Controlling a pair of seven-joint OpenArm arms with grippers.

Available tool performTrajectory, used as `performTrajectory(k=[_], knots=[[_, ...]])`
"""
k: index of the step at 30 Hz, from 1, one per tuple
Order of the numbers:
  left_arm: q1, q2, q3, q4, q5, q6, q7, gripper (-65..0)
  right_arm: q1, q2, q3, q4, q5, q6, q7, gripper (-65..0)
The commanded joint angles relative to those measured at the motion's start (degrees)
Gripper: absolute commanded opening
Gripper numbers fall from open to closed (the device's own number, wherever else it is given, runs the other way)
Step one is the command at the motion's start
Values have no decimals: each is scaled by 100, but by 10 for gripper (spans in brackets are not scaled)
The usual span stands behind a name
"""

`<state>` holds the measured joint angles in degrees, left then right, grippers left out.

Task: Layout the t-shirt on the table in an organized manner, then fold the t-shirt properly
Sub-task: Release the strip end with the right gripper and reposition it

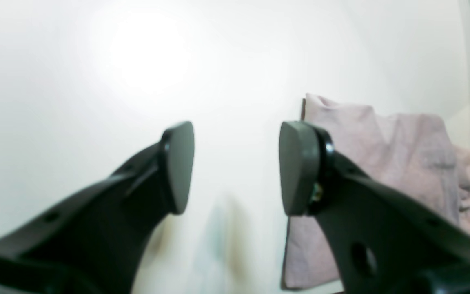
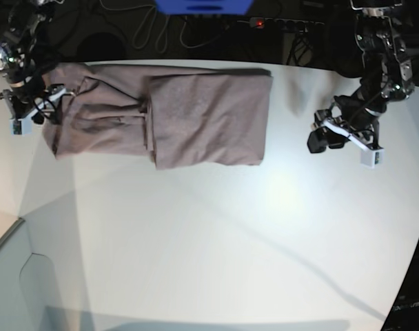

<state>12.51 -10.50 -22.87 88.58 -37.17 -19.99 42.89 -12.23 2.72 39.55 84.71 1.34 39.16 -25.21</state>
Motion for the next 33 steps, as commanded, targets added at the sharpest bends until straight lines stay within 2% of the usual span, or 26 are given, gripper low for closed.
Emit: performTrajectory(k=[1, 4, 7, 29, 33], knots=[[-43, -53, -20, 88, -68, -72, -100, -325, 84, 75, 76, 26, 63, 84, -6, -358], [-43, -53, -20, 88, -59, -72, -100, -325, 181, 93, 146, -123, 63, 84, -200, -313], [-43, -62, -47, 88, -59, -72, -100, -325, 155, 75, 120, -141, 63, 84, -200, -294], [-43, -53, -20, 88, -50, -72, -100, -325, 199, 58, 102, -756, 72, 84, -200, -292], [-43, -53, -20, 88, -50, -72, -100, -325, 181, 75, -250, -756, 72, 84, -200, -297]])
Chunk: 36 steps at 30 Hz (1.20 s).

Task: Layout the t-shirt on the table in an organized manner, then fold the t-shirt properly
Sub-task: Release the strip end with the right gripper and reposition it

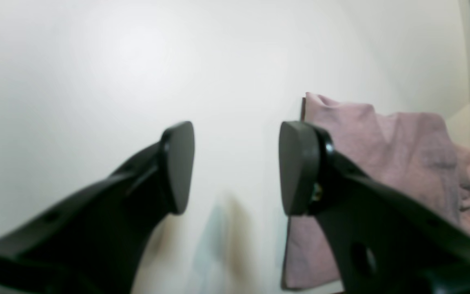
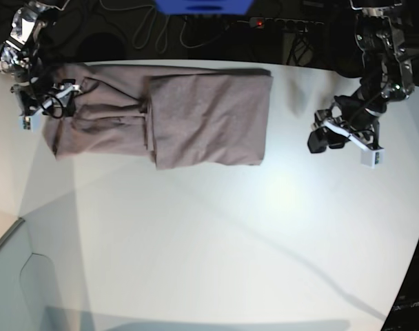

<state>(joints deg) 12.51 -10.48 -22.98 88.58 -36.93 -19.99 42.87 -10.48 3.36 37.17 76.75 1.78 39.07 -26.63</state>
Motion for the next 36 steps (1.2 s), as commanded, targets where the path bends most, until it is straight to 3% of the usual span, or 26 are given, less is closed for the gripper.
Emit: performTrajectory(k=[1, 11, 19, 30, 36], knots=[[-43, -55, -9, 88, -74, -72, -98, -325, -11, 12, -117, 39, 28, 93, -58, -298], [-34, -82, -45, 88, -74, -72, -98, -325, -11, 12, -310, 39, 20, 93, -58, -448], [-34, -73, -27, 88, -74, -72, -98, -325, -20, 21, -310, 39, 20, 93, -58, -649], [37, -82, -45, 88, -92, -72, -98, -325, -108, -23, -293, 602, 37, 93, -58, -650], [45, -82, -53, 88, -92, -72, -98, -325, -170, -217, -301, 1200, 37, 93, -66, -650]])
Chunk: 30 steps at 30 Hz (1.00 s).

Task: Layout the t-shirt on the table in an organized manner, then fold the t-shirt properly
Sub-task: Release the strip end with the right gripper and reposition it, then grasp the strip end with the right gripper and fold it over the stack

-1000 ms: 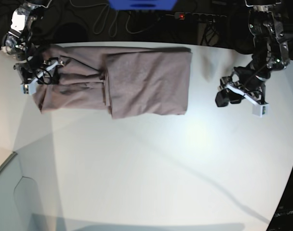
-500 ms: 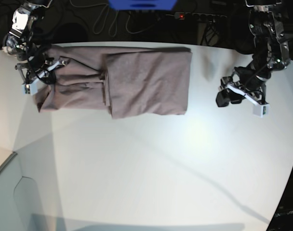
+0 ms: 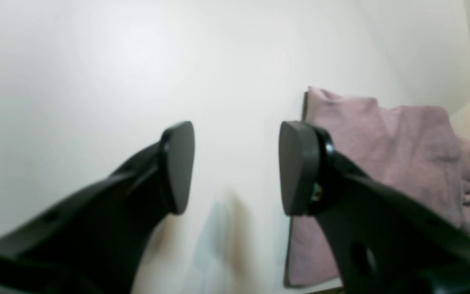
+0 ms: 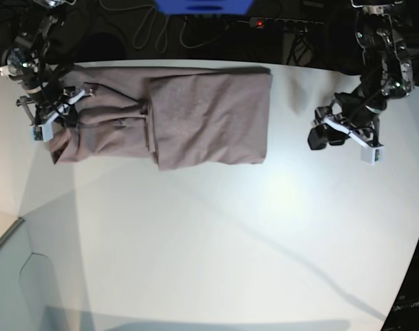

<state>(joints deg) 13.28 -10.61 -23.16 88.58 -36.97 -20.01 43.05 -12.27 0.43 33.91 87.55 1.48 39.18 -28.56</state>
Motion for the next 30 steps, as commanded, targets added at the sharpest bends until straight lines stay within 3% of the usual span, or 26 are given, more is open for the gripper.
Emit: performTrajectory(k=[1, 7, 16, 30], knots=[[-31, -69, -36, 88, -88, -69, -116, -325, 1, 50, 24, 155, 68, 82, 126, -650], [-31, -69, -36, 88, -79, -69, -116, -325, -166, -91, -81, 507, 68, 82, 126, -650], [-31, -69, -36, 88, -70, -69, -116, -325, -650, -232, -1365, 1280, 68, 82, 126, -650], [197, -69, -36, -194, -70, -69, -116, -325, -553, -276, -3185, 1588, 50, 82, 126, -650]])
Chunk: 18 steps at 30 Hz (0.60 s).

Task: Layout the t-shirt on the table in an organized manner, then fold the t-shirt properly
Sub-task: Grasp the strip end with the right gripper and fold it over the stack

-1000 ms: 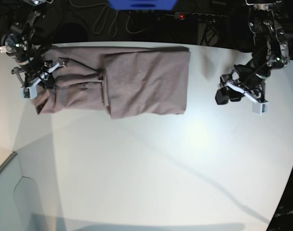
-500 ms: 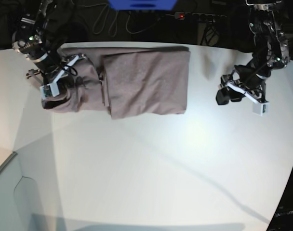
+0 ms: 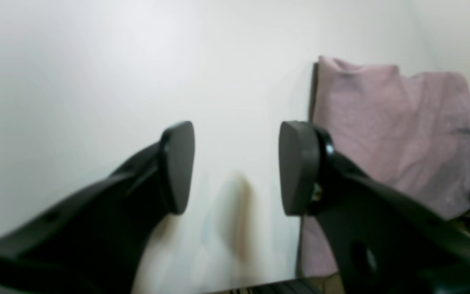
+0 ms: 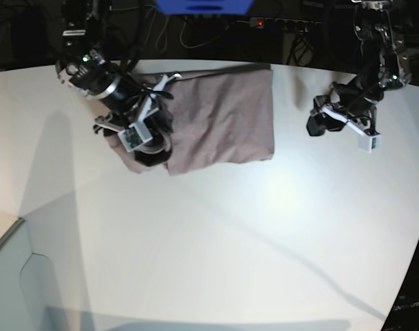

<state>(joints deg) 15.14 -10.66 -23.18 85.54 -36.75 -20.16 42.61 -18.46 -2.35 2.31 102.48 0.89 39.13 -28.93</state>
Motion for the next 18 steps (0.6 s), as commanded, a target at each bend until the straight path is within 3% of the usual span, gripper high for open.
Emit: performTrajectory(k=[1, 7, 12, 18], knots=[[29, -64, -34, 119, -92, -54, -72, -325, 110, 28, -235, 95, 109, 87, 163, -650], [38, -64, -34, 110, -92, -54, -72, -325, 417, 213, -1053, -160, 109, 87, 163, -650], [38, -64, 10, 75, -92, -54, -72, -325, 567, 222, -1237, -274, 109, 87, 146, -650], [-120, -20, 204, -101, -92, -54, -72, -326, 795, 222, -1299, -362, 109, 87, -259, -650]])
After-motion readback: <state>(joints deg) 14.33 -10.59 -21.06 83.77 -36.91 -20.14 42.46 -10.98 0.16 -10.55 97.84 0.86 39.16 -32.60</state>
